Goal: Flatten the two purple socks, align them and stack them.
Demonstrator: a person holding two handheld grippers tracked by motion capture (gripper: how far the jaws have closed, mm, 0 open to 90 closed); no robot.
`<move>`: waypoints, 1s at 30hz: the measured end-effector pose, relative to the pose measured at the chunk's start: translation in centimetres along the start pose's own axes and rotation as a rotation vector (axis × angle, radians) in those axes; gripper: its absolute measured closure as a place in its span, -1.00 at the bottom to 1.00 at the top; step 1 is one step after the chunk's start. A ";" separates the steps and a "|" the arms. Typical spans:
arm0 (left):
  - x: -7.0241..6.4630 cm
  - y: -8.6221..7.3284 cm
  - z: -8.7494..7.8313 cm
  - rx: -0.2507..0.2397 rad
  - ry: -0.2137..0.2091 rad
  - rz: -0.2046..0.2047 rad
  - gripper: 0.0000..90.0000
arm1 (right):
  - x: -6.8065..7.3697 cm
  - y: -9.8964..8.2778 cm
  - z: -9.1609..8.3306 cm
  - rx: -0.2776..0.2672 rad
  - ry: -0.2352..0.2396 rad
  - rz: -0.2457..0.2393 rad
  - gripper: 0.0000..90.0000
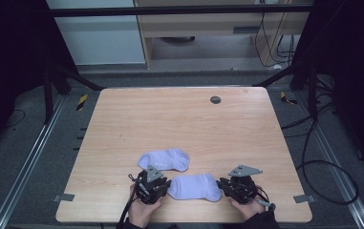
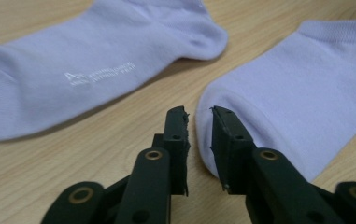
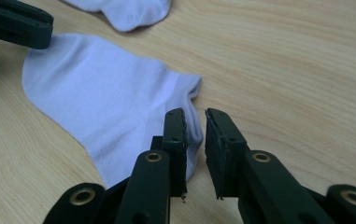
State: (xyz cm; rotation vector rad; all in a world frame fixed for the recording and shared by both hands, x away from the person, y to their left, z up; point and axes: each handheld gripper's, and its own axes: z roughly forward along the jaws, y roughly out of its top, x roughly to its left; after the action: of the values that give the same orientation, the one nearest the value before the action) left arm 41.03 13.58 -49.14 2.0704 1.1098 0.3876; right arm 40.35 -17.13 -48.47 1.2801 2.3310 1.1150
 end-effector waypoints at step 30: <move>6.8 1.7 -2.5 -0.164 0.123 -0.129 0.26 | 0.3 5.2 1.8 -0.202 -0.013 0.023 0.31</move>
State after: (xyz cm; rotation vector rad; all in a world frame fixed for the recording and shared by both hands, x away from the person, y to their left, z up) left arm 44.59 19.68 -46.70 1.8416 1.2347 0.5302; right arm 44.28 -14.31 -45.84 1.2393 2.1354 1.3072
